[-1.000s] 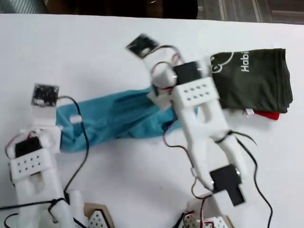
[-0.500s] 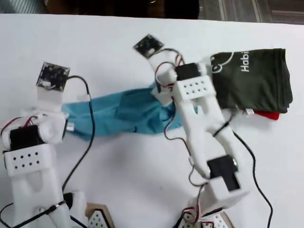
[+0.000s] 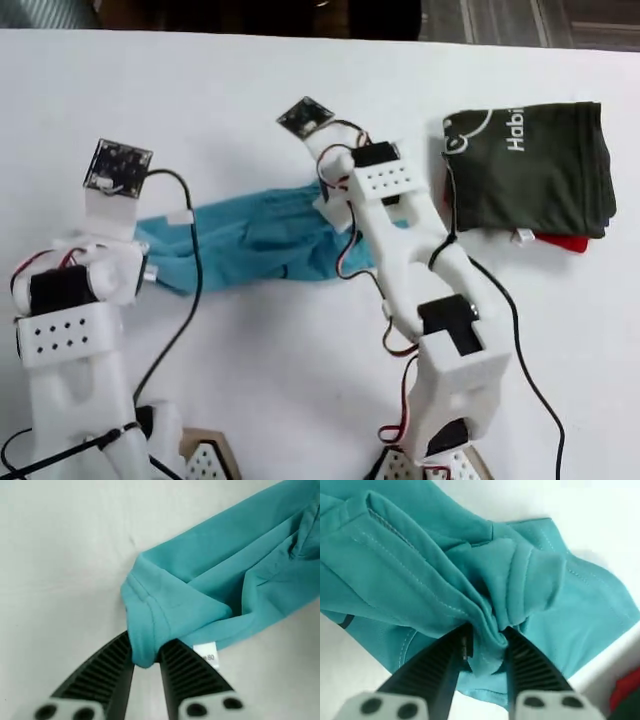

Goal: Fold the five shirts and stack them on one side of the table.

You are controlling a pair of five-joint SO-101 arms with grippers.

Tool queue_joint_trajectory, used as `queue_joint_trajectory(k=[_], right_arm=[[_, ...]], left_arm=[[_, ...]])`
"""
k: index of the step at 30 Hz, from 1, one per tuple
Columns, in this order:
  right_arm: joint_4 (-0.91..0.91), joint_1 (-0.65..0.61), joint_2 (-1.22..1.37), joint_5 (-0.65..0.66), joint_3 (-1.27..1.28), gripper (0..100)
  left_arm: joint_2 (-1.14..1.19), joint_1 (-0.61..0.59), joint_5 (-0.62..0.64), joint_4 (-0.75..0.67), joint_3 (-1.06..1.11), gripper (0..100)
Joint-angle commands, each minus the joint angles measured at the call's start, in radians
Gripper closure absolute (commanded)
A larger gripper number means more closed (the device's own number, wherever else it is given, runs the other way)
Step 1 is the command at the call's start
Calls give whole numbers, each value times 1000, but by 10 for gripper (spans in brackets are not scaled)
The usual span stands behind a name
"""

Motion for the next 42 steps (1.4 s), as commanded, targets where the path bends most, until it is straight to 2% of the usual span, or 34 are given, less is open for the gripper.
queue_joint_trajectory(k=[1, 11, 20, 25, 33, 42], right_arm=[[-18, -2, -13, 8, -8, 988], [64, 41, -133, 8, -46, 974], [61, 48, -140, 8, -43, 978], [85, 93, -229, 9, -109, 978], [180, 101, -544, 9, -153, 978], [222, 94, -766, 8, -153, 978]], left_arm=[[-15, 8, 0, -17, -1, 975], [-15, 8, 0, -17, -4, 975], [-15, 8, 0, -26, -5, 975], [-15, 8, 0, -20, -21, 975], [-15, 12, 2, 97, -220, 975], [-15, 9, 2, 273, -518, 975]])
